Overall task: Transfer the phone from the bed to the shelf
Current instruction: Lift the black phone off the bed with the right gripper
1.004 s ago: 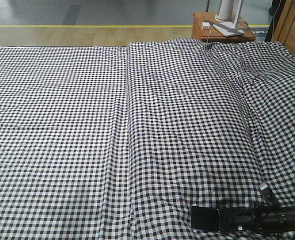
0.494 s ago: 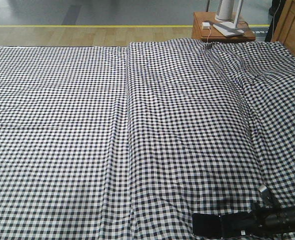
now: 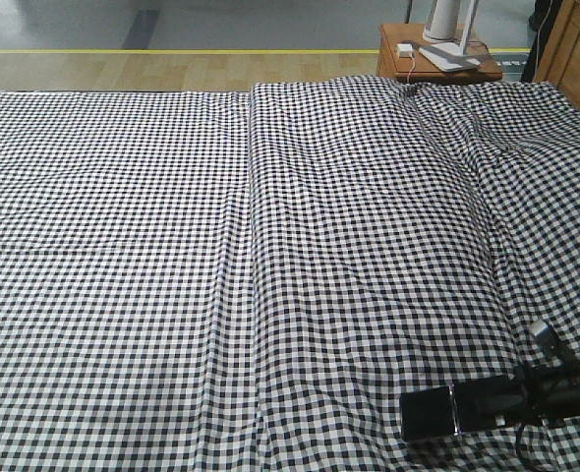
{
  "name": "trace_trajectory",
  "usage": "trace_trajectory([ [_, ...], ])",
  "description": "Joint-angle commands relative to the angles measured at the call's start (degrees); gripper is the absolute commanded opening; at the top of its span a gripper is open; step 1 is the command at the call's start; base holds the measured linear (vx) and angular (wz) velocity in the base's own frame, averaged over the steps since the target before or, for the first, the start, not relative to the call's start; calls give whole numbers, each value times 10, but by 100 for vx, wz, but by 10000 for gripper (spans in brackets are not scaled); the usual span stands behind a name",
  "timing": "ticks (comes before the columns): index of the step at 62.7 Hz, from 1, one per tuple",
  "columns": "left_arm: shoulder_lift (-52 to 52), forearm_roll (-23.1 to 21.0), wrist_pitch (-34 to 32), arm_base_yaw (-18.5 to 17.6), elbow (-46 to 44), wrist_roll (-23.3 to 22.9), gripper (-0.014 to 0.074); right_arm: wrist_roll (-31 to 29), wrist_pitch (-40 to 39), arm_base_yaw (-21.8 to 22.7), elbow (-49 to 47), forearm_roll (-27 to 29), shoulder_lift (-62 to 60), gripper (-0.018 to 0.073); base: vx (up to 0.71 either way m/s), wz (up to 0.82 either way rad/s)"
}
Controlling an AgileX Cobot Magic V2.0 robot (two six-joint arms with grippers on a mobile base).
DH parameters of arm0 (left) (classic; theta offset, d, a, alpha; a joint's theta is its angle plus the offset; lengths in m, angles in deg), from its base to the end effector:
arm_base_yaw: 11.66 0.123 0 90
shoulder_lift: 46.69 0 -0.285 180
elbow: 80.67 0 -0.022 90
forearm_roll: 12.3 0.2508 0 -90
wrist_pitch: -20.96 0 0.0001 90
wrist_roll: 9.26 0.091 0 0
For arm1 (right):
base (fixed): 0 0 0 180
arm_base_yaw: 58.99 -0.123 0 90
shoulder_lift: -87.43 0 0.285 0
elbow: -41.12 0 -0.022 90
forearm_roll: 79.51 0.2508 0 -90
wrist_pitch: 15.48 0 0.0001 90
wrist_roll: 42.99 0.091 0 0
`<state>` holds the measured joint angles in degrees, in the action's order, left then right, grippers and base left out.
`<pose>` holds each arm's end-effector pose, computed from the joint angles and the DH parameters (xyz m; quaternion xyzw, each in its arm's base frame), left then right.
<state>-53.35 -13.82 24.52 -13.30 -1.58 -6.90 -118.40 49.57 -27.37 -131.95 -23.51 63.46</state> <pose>0.0564 -0.0018 0.1976 0.0158 0.7027 -0.0055 0.7113 0.3101 -0.1106 -0.0447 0.0278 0.8804 0.4721 0.0343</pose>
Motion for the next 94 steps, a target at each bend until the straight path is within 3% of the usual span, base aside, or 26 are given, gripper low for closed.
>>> trace_trajectory([
  [1, 4, -6, -39, -3, -14, -5, 1, -13, 88, 0, 17, 26, -74, -3, 0, 0],
  [15, 4, -6, -39, -3, -14, -5, 1, -8, 88, -27, 48, 45, -186, -3, 0, 0],
  [42, 4, -6, -39, -3, -14, -5, 1, 17, 88, -156, 51, 117, -438, -3, 0, 0],
  [65, 4, -6, -39, -3, -14, -5, 1, 69, 88, -250, 51, 120, -634, -3, 0, 0],
  [94, 4, -6, -39, -3, -14, -5, 1, 102, 87, -399, 51, 135, -741, -3, 0, 0],
])
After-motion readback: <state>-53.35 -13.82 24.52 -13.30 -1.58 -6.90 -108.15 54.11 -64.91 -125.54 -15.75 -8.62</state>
